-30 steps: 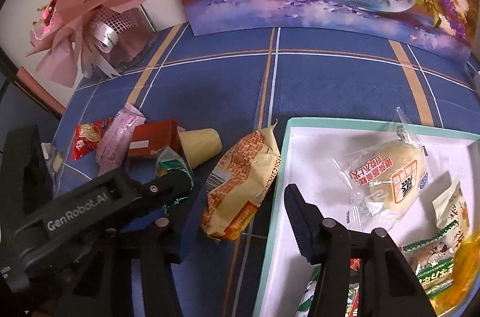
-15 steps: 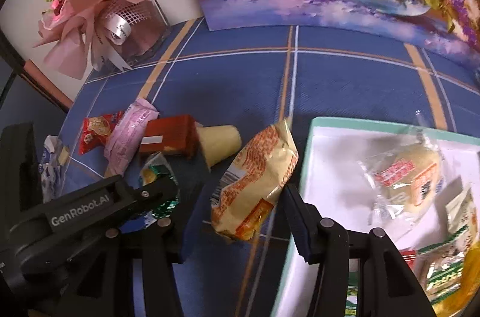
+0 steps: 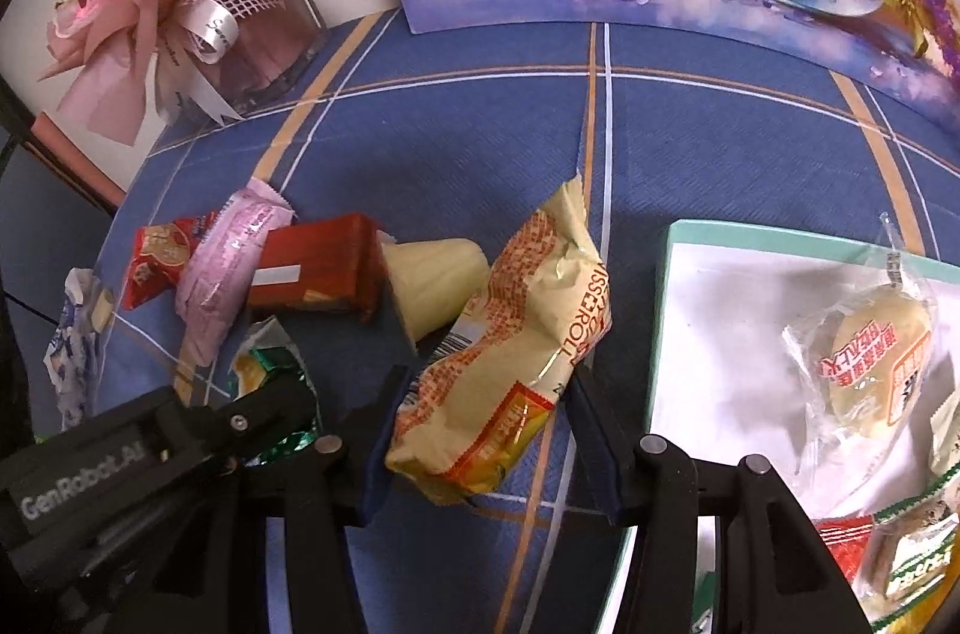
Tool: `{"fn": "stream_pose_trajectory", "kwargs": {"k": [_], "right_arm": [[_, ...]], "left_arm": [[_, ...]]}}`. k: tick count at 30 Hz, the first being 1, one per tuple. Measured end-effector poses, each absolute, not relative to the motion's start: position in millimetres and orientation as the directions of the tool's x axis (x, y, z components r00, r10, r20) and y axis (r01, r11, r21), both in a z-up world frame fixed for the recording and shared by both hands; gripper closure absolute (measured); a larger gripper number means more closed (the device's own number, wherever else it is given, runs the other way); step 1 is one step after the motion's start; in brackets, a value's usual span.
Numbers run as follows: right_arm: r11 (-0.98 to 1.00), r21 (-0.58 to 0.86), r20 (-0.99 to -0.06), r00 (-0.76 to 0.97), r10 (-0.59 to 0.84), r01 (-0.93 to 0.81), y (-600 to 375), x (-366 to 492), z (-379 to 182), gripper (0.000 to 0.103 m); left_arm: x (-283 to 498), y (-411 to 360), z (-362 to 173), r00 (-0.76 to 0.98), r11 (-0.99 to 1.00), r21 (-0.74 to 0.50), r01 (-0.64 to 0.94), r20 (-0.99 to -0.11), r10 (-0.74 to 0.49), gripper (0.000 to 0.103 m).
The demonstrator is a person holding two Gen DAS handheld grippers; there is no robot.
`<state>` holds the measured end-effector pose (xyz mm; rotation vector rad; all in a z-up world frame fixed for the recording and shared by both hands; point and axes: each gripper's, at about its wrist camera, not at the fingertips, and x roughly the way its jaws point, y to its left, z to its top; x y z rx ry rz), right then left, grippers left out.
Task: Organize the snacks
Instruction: 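Grasp the tan roll bag with the right tool while the left tool holds the corn bag, then carry the corn biscuit bag and tan roll bag over the white tray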
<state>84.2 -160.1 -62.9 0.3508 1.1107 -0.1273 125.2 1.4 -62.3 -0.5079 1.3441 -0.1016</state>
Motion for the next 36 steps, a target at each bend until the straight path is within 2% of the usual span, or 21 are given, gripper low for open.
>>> {"fn": "stream_pose_trajectory", "kwargs": {"k": [4, 10, 22, 29, 36], "right_arm": [[0.938, 0.212, -0.891, 0.448, 0.071, 0.274, -160, 85, -63, 0.048], [0.927, 0.234, -0.886, 0.458, 0.079, 0.292, -166, 83, -62, 0.055], [0.923, 0.239, -0.881, 0.468, 0.075, 0.302, -172, 72, -44, 0.061], [0.899, 0.296, -0.843, 0.530, 0.088, 0.322, -194, 53, -6, 0.061], [0.882, 0.311, -0.818, 0.572, 0.059, 0.355, -225, 29, 24, 0.061]], "left_arm": [[125, 2, -63, 0.239, 0.889, -0.404, -0.215, -0.905, -0.353, 0.051], [121, 4, -59, 0.239, 0.894, -0.386, -0.227, -0.912, -0.334, 0.051], [111, 0, -39, 0.261, 0.907, -0.359, -0.219, -0.918, -0.300, 0.051], [101, -17, -4, 0.323, 0.916, -0.372, -0.152, -0.894, -0.310, 0.051], [84, -60, 23, 0.345, 0.931, -0.365, -0.018, -0.876, -0.337, 0.051]]}}
